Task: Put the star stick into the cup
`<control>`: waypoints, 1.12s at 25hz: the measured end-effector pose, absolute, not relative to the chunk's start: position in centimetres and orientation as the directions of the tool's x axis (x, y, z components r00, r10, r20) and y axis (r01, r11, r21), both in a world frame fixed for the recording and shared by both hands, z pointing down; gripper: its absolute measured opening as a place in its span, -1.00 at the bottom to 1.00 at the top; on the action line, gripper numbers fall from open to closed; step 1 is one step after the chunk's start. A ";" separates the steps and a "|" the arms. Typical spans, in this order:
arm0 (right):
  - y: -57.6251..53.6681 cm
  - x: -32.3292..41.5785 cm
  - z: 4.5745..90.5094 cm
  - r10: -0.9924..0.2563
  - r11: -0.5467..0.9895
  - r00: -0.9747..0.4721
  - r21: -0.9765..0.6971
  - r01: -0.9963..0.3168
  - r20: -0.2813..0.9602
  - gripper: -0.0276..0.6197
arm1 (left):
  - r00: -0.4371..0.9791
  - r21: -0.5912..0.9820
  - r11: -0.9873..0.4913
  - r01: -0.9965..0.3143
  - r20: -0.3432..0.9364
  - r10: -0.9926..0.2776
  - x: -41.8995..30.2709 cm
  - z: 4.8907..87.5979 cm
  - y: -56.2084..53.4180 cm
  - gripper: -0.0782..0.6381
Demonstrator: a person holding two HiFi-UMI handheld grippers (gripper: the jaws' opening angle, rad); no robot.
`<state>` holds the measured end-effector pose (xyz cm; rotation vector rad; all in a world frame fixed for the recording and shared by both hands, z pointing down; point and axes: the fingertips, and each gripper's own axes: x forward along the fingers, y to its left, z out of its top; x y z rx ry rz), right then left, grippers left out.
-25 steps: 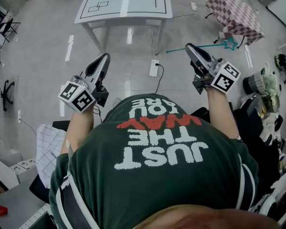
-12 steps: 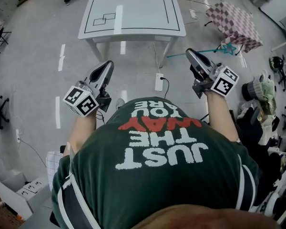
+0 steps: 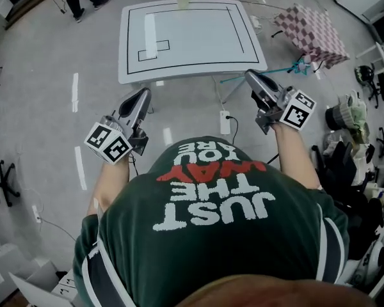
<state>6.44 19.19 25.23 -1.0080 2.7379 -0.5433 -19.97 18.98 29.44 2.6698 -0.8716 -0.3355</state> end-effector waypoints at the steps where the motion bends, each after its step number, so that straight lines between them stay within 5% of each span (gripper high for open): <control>1: 18.4 6.1 25.2 -0.659 0.699 -0.751 -0.396 -0.596 -0.033 -0.79 | 0.789 0.366 -0.766 -0.528 -0.122 -0.602 -20.5 29.6 18.3 -0.79; 18: 6.6 5.1 25.3 -0.616 0.735 -0.785 -0.410 -0.540 -0.069 -0.79 | 0.730 0.383 -0.696 -0.608 -0.076 -0.679 -23.3 30.2 10.0 -0.79; 28: -11.6 11.7 28.9 -0.506 0.791 -0.858 -0.444 -0.420 -0.090 -0.79 | 0.656 0.340 -0.632 -0.696 -0.055 -0.752 -15.1 32.1 -5.6 -0.79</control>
